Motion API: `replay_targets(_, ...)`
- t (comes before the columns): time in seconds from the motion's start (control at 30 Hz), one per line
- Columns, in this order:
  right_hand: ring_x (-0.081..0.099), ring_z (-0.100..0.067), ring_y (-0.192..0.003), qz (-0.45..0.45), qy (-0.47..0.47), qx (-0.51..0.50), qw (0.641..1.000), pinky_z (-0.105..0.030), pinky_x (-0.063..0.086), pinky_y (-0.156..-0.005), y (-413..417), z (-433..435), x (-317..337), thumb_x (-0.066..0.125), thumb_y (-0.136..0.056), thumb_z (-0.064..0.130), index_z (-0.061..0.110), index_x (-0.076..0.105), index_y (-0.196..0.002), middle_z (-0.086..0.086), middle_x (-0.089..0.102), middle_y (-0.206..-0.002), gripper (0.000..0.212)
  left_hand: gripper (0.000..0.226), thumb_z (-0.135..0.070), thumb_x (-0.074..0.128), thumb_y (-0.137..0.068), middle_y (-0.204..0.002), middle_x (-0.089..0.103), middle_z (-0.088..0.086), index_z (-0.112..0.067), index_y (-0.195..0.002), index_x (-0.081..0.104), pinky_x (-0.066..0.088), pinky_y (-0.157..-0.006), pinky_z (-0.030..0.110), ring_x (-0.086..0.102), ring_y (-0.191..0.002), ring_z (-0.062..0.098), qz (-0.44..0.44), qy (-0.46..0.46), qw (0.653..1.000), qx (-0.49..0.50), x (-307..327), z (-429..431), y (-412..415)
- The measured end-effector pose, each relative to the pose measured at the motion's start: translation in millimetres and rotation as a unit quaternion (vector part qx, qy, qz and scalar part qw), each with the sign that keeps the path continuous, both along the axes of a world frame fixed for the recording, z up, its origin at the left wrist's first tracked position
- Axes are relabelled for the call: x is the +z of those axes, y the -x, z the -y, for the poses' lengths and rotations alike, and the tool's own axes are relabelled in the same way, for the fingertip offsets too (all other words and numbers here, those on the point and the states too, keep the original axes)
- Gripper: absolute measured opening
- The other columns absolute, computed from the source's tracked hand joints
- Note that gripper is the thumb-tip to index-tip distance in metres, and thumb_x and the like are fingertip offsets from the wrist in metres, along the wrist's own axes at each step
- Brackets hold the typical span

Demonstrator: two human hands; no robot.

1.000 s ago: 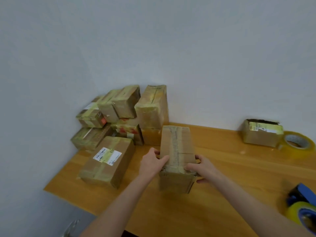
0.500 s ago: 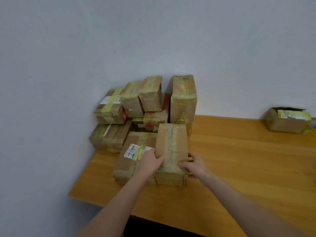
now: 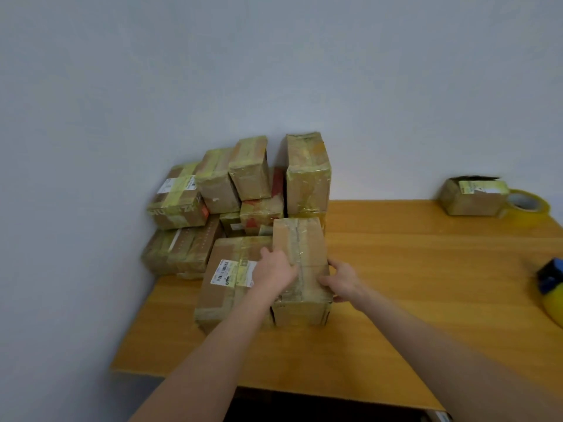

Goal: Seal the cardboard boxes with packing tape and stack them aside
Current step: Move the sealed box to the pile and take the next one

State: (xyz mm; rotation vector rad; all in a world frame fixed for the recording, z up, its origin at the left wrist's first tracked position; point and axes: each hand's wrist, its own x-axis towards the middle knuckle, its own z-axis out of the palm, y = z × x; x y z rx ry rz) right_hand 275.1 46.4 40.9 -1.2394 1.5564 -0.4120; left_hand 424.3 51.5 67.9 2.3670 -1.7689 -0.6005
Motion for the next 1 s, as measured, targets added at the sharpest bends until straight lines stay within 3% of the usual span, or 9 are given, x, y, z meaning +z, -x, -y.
replay_targets(0.1, 0.061, -0.024, -0.099, -0.022, 0.029, 0.023, 0.999, -0.031, 0.053, -0.07, -0.2, -2.4, -1.5, 0.054, -0.097, 0.018, 0.02, 0.035, -0.149, -0.01, 0.061, -0.125, 0.055, 0.056, -0.037, 0.057, -0.091, -0.138, 0.036, 0.012, -0.012, -0.138, 0.039, 0.049, -0.078, 0.033, 0.054, -0.109, 0.028, 0.007, 0.0, 1.0, -0.008, -4.2, 1.1, -2.6)
replay_targets(0.2, 0.055, -0.026, -0.117, -0.039, 0.051, 0.024, 0.998, -0.033, 0.048, -0.089, 1.5, 0.5, 6.0, 0.061, -0.094, 0.03, 0.015, 0.031, -0.15, -0.011, 0.053, -0.137, 0.066, 0.056, -0.037, 0.06, -0.09, -0.138, 0.035, 0.012, -0.013, -0.137, 0.039, 0.051, -0.087, 0.036, 0.048, -0.118, 0.028, 0.038, 0.041, 0.998, -0.026, -2.0, 6.1, -0.3)
replay_targets(0.33, 0.042, -0.032, -0.132, -0.228, 0.123, 0.032, 0.965, -0.04, 0.042, -0.103, 30.5, 14.6, 20.6, 0.062, -0.09, 0.04, 0.02, 0.026, -0.151, -0.011, 0.039, -0.149, 0.074, 0.062, -0.035, 0.059, -0.091, -0.145, 0.03, 0.012, -0.015, -0.143, 0.033, 0.051, -0.089, 0.034, 0.041, -0.127, 0.026, 0.086, 0.109, 0.986, -0.093, 4.6, 17.5, 26.3)
replay_targets(0.47, 0.029, -0.032, -0.139, -0.308, 0.15, 0.045, 0.938, -0.042, 0.032, -0.11, 71.0, 21.0, 32.9, 0.056, -0.094, 0.041, 0.019, 0.021, -0.152, -0.012, 0.032, -0.151, 0.071, 0.058, -0.033, 0.057, -0.093, -0.148, 0.026, 0.012, -0.013, -0.142, 0.034, 0.048, -0.093, 0.035, 0.036, -0.13, 0.026, 0.096, 0.104, 0.98, -0.142, 5.5, 30.6, 73.3)
replay_targets(0.57, 0.031, -0.034, -0.137, -0.327, 0.169, 0.045, 0.929, -0.041, 0.031, -0.11, 105.8, 27.7, 35.3, 0.056, -0.094, 0.041, 0.018, 0.023, -0.151, -0.012, 0.033, -0.149, 0.07, 0.057, -0.033, 0.055, -0.094, -0.15, 0.023, 0.01, -0.014, -0.143, 0.032, 0.042, -0.1, 0.037, 0.032, -0.134, 0.026, 0.098, 0.094, 0.977, -0.163, 4.2, 44.0, 114.8)
replay_targets(1.0, 0.032, -0.034, -0.133, -0.332, 0.163, 0.053, 0.928, -0.04, 0.035, -0.105, 329.1, 86.4, 18.7, 0.057, -0.094, 0.039, 0.018, 0.025, -0.15, -0.011, 0.033, -0.146, 0.068, 0.063, -0.035, 0.059, -0.092, -0.151, 0.023, 0.012, -0.012, -0.143, 0.032, 0.039, -0.102, 0.038, 0.03, -0.136, 0.027, 0.101, 0.073, 0.976, -0.179, -6.8, 97.6, 348.1)
